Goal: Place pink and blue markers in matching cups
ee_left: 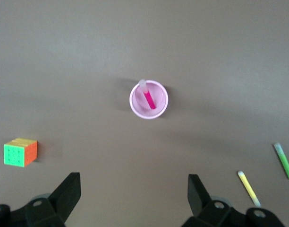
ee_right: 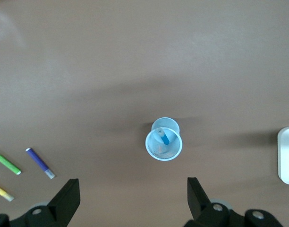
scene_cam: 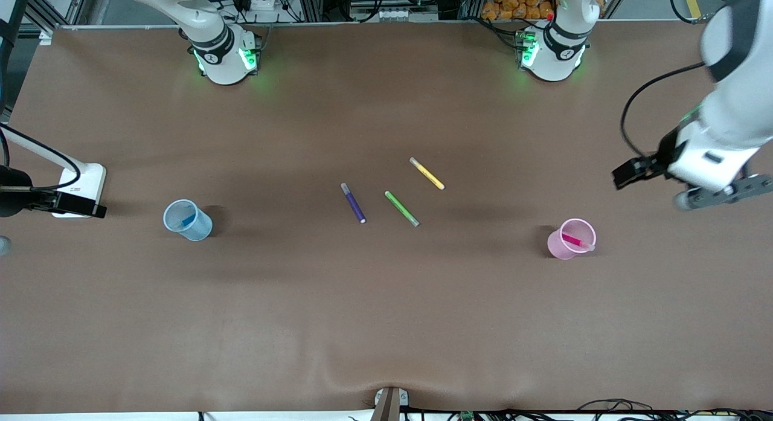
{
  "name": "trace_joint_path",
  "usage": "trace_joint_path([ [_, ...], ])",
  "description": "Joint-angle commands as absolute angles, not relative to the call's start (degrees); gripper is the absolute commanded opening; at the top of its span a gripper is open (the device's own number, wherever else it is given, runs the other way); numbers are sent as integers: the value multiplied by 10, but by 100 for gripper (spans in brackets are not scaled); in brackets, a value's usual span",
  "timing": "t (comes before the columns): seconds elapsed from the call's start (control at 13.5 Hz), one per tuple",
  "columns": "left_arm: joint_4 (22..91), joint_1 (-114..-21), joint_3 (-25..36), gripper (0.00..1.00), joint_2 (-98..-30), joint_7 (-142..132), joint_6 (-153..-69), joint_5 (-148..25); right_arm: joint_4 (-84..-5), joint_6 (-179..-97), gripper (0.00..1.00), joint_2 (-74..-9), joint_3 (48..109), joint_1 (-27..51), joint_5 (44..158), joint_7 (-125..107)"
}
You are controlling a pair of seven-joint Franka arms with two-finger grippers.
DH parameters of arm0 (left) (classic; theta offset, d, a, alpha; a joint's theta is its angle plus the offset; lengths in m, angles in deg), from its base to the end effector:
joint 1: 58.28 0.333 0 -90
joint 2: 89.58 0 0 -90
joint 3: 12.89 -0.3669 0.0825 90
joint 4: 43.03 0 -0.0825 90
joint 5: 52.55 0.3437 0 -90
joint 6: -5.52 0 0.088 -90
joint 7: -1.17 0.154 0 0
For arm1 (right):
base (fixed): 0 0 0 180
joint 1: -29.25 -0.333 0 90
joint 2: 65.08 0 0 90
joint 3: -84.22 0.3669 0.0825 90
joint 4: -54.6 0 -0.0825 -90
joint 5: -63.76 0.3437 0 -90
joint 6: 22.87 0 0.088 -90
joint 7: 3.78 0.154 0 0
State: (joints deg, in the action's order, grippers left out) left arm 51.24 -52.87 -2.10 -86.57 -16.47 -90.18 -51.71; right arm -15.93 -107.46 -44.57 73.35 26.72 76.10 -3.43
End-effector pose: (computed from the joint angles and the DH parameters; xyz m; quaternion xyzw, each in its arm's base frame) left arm 0.5346 -0.0457 0.5775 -0.9943 -0.1060 0.0126 0.0050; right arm 0.6209 -0.0331 0.5657 -0.9936 0.0669 0.0483 0.0778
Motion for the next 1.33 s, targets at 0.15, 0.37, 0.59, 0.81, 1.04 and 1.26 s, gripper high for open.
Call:
trace_joint_path([
  [0.15, 535, -565, -95, 100, -940, -75, -819, -567, -210, -1044, 100, -552, 811, 306, 681, -30],
  [0.37, 565, -572, -92, 100, -983, -74, -818, -559, -270, -1050, 100, -615, 810, 308, 670, -35],
  [0.59, 569, -573, -60, 100, -1007, -75, -819, -506, -321, -1067, 100, -662, 818, 321, 657, -39],
  [0.81, 560, -571, -65, 100, -1010, -62, -811, -504, -326, -1068, 100, -672, 827, 332, 655, -56],
  [1.04, 535, -567, -62, 100, -997, -66, -804, -505, -335, -1067, 100, -684, 829, 329, 653, -62],
  [1.26, 528, -564, -65, 100, -992, -59, -799, -507, -333, -1071, 100, -679, 837, 329, 631, -62],
])
